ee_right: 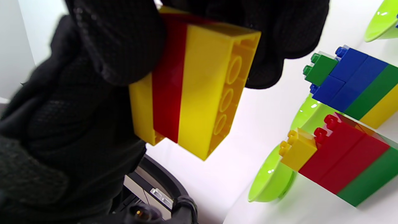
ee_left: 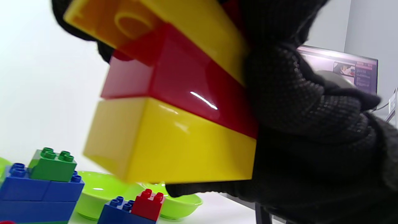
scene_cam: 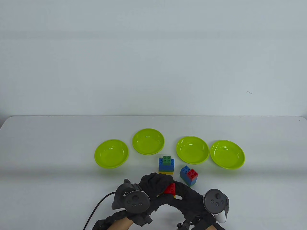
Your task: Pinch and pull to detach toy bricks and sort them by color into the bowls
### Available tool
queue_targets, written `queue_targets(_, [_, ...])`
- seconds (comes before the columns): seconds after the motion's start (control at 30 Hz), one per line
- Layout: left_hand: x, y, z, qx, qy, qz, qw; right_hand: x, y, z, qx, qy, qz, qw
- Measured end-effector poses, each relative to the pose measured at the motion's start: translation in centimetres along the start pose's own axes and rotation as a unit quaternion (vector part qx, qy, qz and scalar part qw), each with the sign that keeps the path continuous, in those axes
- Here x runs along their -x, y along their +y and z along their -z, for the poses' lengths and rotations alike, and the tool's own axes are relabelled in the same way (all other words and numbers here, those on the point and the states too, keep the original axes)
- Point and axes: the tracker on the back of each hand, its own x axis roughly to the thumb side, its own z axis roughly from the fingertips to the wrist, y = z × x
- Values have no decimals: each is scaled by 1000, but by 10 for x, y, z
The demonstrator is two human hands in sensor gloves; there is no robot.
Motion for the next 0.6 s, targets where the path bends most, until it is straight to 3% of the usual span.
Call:
queue_targets(0.33, [0,1,3,16,25,-48,998,-2,0,-2,6,-22,-36,999])
queue_targets(0.6, [-13,0,2,-4,-1,49,999,-3,-2,-3,19,-17,-45,999])
